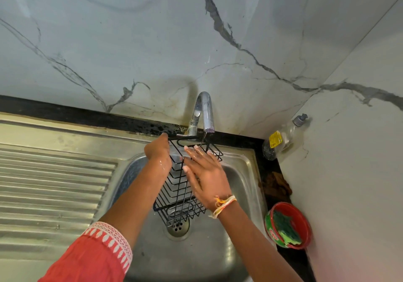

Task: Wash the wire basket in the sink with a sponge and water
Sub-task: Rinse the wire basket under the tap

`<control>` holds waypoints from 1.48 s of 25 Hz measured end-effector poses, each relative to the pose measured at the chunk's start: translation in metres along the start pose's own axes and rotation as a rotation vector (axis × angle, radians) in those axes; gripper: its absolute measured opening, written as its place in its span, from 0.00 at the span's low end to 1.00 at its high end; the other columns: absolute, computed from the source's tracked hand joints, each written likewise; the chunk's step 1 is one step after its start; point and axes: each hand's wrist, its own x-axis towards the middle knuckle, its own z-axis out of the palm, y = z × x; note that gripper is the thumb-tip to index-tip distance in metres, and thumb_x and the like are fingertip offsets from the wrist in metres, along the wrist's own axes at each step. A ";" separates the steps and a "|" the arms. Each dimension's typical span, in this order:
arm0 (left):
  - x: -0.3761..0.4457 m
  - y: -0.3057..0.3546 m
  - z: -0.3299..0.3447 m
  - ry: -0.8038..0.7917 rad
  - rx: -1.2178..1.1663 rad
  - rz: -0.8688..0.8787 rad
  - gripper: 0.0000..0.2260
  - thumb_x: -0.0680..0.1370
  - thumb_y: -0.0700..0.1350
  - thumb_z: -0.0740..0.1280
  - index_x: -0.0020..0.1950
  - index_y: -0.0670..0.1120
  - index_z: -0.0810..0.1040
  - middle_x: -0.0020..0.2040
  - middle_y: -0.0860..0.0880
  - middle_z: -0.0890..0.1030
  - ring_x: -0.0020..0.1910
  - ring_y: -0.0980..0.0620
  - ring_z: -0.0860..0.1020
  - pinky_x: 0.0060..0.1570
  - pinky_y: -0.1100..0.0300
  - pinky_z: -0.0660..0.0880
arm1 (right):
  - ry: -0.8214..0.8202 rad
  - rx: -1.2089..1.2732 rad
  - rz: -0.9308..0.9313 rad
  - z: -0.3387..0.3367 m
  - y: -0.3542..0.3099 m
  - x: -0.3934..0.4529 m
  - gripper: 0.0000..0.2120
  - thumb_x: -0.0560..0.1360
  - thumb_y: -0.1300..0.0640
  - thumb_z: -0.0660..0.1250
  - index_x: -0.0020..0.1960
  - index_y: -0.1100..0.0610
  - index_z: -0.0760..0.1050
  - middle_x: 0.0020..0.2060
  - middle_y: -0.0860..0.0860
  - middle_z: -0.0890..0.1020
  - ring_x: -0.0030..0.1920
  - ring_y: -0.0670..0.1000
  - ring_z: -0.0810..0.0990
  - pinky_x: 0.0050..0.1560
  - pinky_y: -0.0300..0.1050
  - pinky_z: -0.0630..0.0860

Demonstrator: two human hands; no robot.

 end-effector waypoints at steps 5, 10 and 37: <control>0.004 0.006 -0.001 -0.088 0.028 0.007 0.12 0.78 0.43 0.66 0.58 0.37 0.78 0.55 0.41 0.81 0.53 0.47 0.76 0.49 0.59 0.72 | 0.388 0.329 0.377 -0.011 0.044 0.002 0.10 0.79 0.53 0.63 0.55 0.51 0.82 0.50 0.47 0.85 0.51 0.43 0.81 0.56 0.48 0.78; 0.002 0.005 0.006 -0.214 0.041 -0.095 0.05 0.79 0.44 0.64 0.44 0.46 0.77 0.33 0.48 0.72 0.30 0.54 0.69 0.31 0.64 0.65 | 0.309 0.921 0.784 -0.004 0.049 0.031 0.16 0.74 0.52 0.70 0.61 0.53 0.76 0.58 0.49 0.78 0.59 0.47 0.76 0.53 0.40 0.73; -0.023 0.000 -0.014 -0.605 0.558 -0.049 0.19 0.81 0.59 0.57 0.42 0.45 0.72 0.28 0.50 0.79 0.15 0.58 0.60 0.21 0.65 0.69 | 0.193 0.817 1.149 0.013 0.050 0.063 0.28 0.81 0.41 0.47 0.74 0.58 0.60 0.70 0.64 0.68 0.68 0.63 0.68 0.67 0.55 0.65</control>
